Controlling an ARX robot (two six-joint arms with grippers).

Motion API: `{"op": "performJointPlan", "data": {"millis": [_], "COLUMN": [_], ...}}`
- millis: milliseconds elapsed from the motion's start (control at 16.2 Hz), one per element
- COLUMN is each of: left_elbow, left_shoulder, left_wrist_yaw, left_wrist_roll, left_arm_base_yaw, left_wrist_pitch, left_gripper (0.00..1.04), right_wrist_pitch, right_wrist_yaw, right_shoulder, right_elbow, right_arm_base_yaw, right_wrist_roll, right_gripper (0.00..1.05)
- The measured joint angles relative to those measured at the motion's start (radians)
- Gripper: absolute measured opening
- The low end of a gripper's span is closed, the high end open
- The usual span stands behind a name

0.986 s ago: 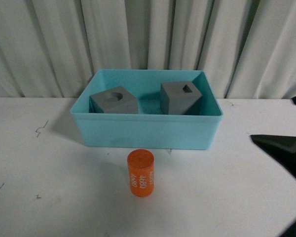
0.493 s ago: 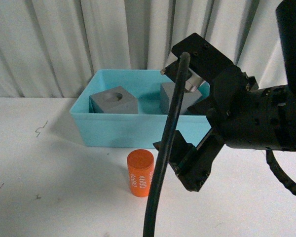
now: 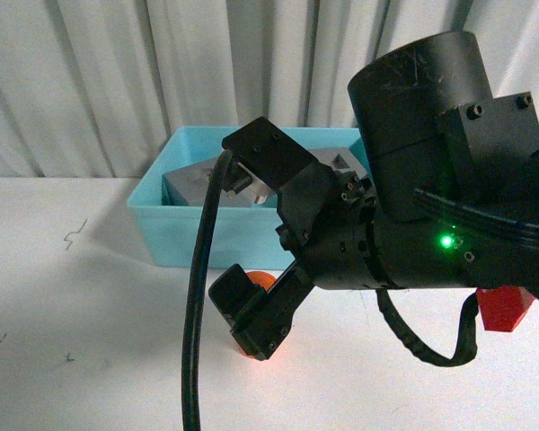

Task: Place gray and orange parts in blue box

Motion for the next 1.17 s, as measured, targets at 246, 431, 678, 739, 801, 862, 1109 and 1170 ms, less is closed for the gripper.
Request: {"op": "performJointPlan", "data": {"millis": [246, 431, 678, 739, 801, 862, 1109, 1170], "left_elbow": [0.000, 0.000, 0.000, 0.000, 0.000, 0.000, 0.000, 0.000], "left_shoulder": [0.000, 0.000, 0.000, 0.000, 0.000, 0.000, 0.000, 0.000], "left_wrist_yaw": [0.000, 0.000, 0.000, 0.000, 0.000, 0.000, 0.000, 0.000], "left_wrist_roll": [0.000, 0.000, 0.000, 0.000, 0.000, 0.000, 0.000, 0.000], "left_arm_base_yaw": [0.000, 0.000, 0.000, 0.000, 0.000, 0.000, 0.000, 0.000], "left_wrist_pitch": [0.000, 0.000, 0.000, 0.000, 0.000, 0.000, 0.000, 0.000], "left_gripper": [0.98, 0.98, 0.98, 0.98, 0.98, 0.98, 0.98, 0.98], "right_wrist_pitch": [0.003, 0.004, -0.008, -0.008, -0.013, -0.013, 0.016, 0.100], "right_wrist_yaw": [0.017, 0.026, 0.034, 0.039, 0.042, 0.044, 0.045, 0.046], "right_shoulder": [0.086, 0.124, 0.156, 0.161, 0.163, 0.163, 0.149, -0.001], "right_elbow": [0.029, 0.064, 0.103, 0.105, 0.106, 0.106, 0.087, -0.022], "right_arm_base_yaw": [0.018, 0.024, 0.031, 0.032, 0.032, 0.032, 0.029, 0.014], "right_wrist_roll": [0.011, 0.019, 0.023, 0.023, 0.022, 0.023, 0.048, 0.138], "right_gripper": [0.98, 0.98, 0.98, 0.94, 0.86, 0.75, 0.47, 0.47]}}
